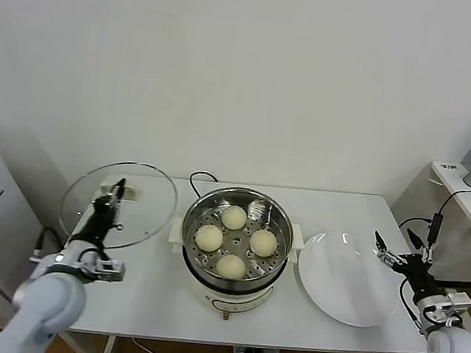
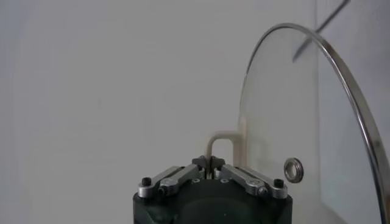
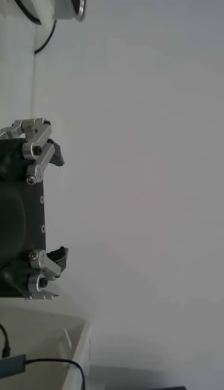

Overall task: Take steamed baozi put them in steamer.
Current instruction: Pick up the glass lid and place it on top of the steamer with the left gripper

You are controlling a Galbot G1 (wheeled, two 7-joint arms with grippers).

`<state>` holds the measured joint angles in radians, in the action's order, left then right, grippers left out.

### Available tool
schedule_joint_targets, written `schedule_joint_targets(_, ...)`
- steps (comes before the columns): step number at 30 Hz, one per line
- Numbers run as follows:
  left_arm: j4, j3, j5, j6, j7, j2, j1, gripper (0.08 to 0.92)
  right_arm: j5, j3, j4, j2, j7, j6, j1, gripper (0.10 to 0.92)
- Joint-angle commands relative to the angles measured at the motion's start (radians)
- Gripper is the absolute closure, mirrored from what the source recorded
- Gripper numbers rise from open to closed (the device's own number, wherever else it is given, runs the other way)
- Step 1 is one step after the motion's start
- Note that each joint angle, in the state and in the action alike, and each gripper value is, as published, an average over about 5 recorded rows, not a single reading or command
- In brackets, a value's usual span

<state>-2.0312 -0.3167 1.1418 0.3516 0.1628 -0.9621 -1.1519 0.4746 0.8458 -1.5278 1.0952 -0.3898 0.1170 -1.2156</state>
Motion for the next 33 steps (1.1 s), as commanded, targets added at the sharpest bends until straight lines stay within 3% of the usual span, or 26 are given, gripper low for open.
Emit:
schedule_joint_targets(1, -0.131, 0.355, 0.197, 0.315, 0.146, -0.066, 0.136, 0.894, 0.000, -0.007, -0.005, -0.009, 0.002, -0.005, 0.005, 0.203)
schedule_joint_targets(10, -0.067, 0.478, 0.292, 0.353, 0.167, -0.227, 0.191, 0.894, -0.002, -0.009, 0.001, -0.004, 0.002, -0.005, 0.010, 0.203)
schedule_joint_targets(33, 0.076, 0.597, 0.351, 0.326, 0.139, -0.351, 0.240, 0.894, 0.002, 0.004, 0.009, 0.004, -0.004, -0.002, 0.005, 0.203)
